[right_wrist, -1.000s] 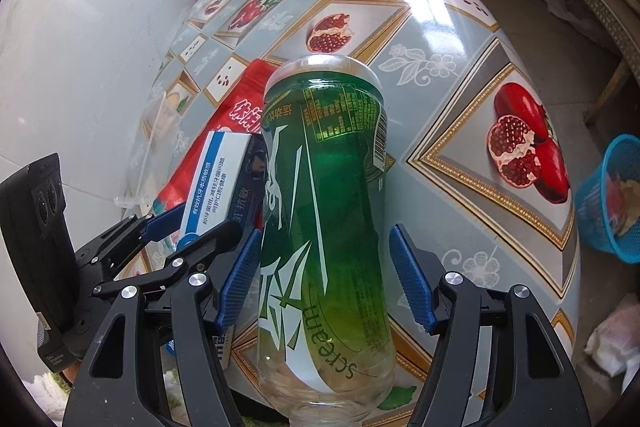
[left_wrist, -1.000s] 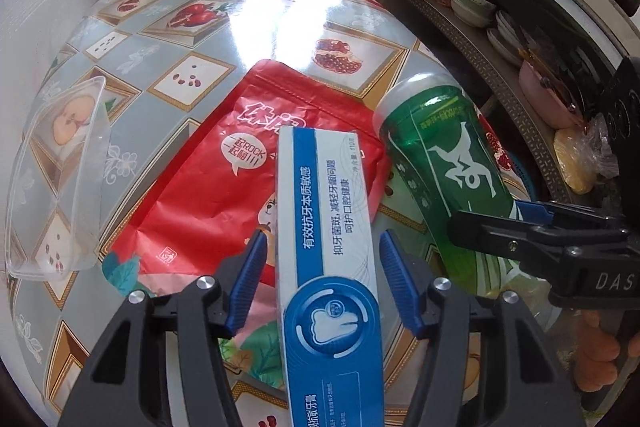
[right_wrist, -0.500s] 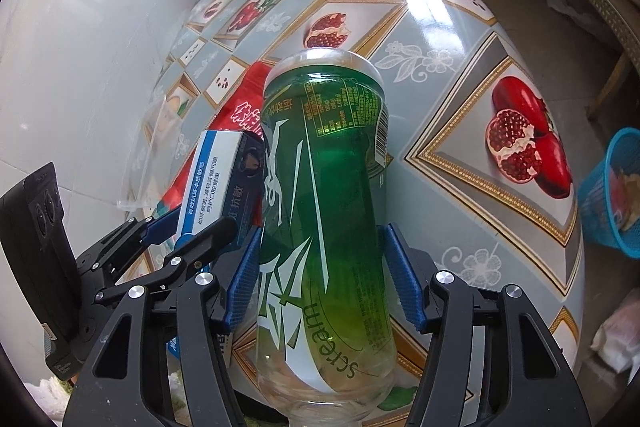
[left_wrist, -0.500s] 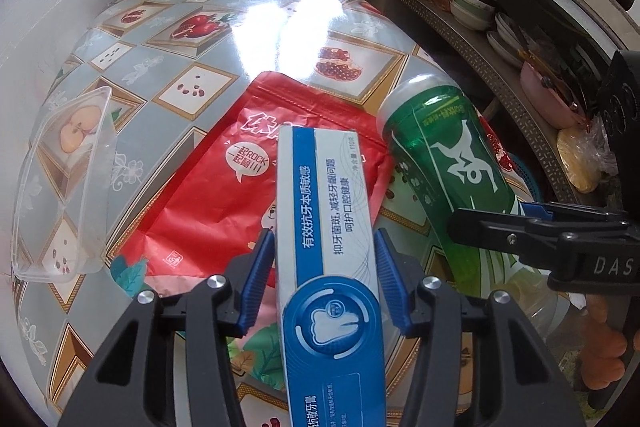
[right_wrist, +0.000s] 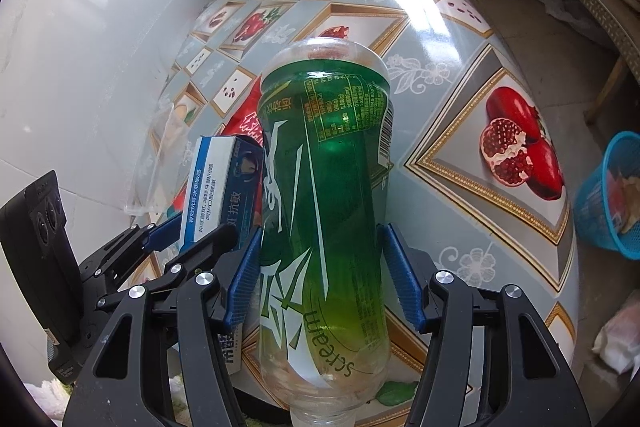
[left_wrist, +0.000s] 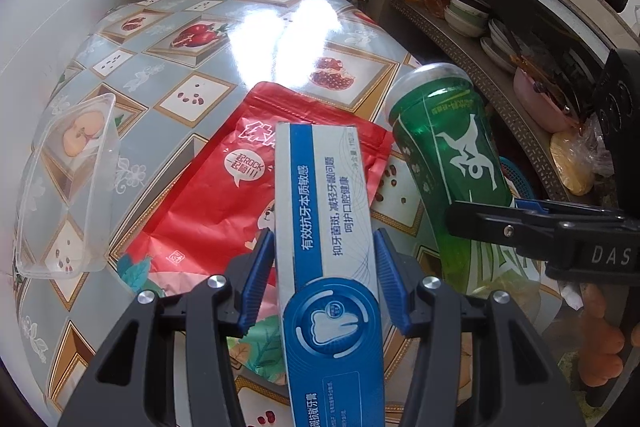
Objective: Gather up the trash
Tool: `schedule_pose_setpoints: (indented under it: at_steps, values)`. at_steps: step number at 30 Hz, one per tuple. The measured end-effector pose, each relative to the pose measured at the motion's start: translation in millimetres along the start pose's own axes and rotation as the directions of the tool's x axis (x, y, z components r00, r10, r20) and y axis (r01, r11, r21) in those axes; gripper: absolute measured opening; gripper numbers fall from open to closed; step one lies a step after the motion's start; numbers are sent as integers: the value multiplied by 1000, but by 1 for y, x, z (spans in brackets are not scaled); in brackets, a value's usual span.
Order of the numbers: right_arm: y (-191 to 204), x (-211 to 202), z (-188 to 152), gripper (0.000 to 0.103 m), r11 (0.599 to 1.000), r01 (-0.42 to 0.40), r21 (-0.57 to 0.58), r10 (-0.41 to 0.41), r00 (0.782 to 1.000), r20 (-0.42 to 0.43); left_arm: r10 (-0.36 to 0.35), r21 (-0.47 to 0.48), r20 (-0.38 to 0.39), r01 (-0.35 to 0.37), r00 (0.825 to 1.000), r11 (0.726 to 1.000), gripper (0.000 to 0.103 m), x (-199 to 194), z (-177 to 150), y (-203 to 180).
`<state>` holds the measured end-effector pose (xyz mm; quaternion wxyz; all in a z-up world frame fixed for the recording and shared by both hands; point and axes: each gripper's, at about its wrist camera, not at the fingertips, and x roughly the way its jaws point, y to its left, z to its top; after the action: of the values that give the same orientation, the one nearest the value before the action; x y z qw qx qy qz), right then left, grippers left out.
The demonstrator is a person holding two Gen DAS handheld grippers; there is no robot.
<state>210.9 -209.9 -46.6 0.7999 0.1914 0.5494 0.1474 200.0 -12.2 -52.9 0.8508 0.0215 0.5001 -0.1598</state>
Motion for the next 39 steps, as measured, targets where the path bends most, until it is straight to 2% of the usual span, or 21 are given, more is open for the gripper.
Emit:
schedule_pose_setpoints:
  at_steps: [6,10,16,25,30,33,39]
  values:
    - [0,-8,-3,57,1000,-10,0,10,1000,23,-32,-8,21,33,999,999,49,-11,0,-1]
    - [-1,-20,-5,56,1000,-25,2,25,998,52,-101,-28,61,103,993,994,49,-25,-1,-1]
    - [1,-43,-10,56,998,-71,-2,70,991,113,-189,-11,127,192,974,981,48,-49,1,-9]
    - [-7,-80,-24,55,998,-54,30,46,975,218,-270,74,189,260,944,963,47,-78,18,-36]
    - [-24,-111,-37,54,996,-39,81,13,952,306,-355,162,175,328,918,931,47,-82,39,-74]
    - [-39,-134,-45,54,994,-9,110,-31,934,356,-420,226,146,383,896,895,47,-79,56,-112]
    - [-81,-179,-47,54,976,132,176,-195,889,415,-509,334,92,455,856,825,47,-56,88,-196]
